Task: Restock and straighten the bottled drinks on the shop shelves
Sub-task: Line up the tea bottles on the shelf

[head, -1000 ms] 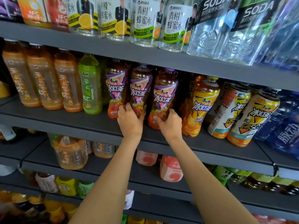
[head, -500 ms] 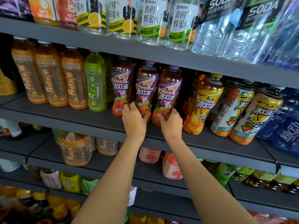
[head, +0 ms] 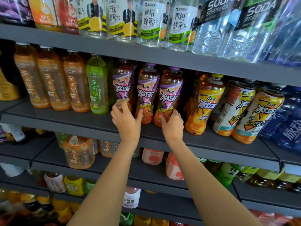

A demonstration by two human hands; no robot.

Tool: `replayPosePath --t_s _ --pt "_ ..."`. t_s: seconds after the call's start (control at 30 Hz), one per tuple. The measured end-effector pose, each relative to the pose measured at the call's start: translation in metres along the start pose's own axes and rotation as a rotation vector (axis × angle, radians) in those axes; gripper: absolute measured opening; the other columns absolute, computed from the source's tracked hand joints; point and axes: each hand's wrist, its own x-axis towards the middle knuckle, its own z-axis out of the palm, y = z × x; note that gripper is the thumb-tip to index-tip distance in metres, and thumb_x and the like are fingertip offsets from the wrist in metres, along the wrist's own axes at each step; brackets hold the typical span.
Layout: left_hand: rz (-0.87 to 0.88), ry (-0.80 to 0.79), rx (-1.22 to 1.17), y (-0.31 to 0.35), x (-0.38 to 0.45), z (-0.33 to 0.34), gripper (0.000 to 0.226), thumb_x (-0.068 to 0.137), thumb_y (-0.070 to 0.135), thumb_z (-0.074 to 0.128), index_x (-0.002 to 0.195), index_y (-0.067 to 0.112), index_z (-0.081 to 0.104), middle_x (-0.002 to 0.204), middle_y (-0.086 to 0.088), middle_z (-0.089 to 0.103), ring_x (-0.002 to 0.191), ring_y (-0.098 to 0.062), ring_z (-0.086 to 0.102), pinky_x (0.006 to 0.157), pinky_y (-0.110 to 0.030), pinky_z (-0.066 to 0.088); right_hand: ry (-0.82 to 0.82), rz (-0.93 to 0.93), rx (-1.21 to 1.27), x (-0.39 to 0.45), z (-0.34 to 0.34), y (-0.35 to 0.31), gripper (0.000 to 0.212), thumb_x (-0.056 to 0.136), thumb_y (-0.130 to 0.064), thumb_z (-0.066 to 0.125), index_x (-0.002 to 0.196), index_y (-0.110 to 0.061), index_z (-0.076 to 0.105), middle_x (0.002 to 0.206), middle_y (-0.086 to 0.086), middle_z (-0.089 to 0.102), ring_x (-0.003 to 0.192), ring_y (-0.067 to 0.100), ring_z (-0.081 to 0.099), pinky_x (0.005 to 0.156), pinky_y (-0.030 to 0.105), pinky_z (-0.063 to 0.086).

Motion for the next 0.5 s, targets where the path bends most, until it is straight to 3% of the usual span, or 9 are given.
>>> replayPosePath --t_s 0.17,0.3,0.37,0.5 --pt "0.035 -0.018 0.097 -0.001 0.004 -0.001 0.052 0.077 0.042 0.070 0.118 0.012 0.060 0.122 -0.015 0.045 0.114 -0.032 0.042 0.092 -0.043 0.035 0.005 0.003 0.024 0.002 0.000 0.001 0.049 0.090 -0.030 0.058 0.126 0.000 0.043 0.122 0.014 0.053 0.112 0.030 0.051 0.088 0.041 0.046" --pt "-0.005 -0.190 0.067 0.012 -0.004 0.012 0.070 0.079 0.044 0.067 0.134 0.007 0.044 0.128 -0.016 0.047 0.120 -0.031 0.039 0.097 -0.040 0.034 -0.027 0.020 0.091 0.011 -0.004 0.004 0.047 0.082 -0.032 0.069 0.112 -0.001 0.050 0.107 0.015 0.060 0.101 0.031 0.058 0.081 0.042 0.051" --pt "-0.058 -0.236 0.008 0.016 -0.005 0.018 0.072 0.081 0.037 0.067 0.138 0.006 0.035 0.132 -0.015 0.047 0.123 -0.030 0.039 0.100 -0.038 0.035 -0.085 0.038 0.151 0.017 -0.007 0.007 0.057 0.077 -0.033 0.073 0.118 -0.003 0.048 0.115 0.013 0.057 0.108 0.029 0.055 0.087 0.039 0.049" --pt "-0.086 -0.204 0.007 0.019 -0.003 0.021 0.066 0.083 0.028 0.066 0.136 0.004 0.036 0.132 -0.016 0.047 0.123 -0.030 0.039 0.102 -0.037 0.033 -0.129 0.057 0.388 0.029 -0.015 0.008 0.076 0.073 -0.033 0.077 0.136 -0.013 0.038 0.134 0.008 0.047 0.123 0.023 0.046 0.101 0.039 0.043"
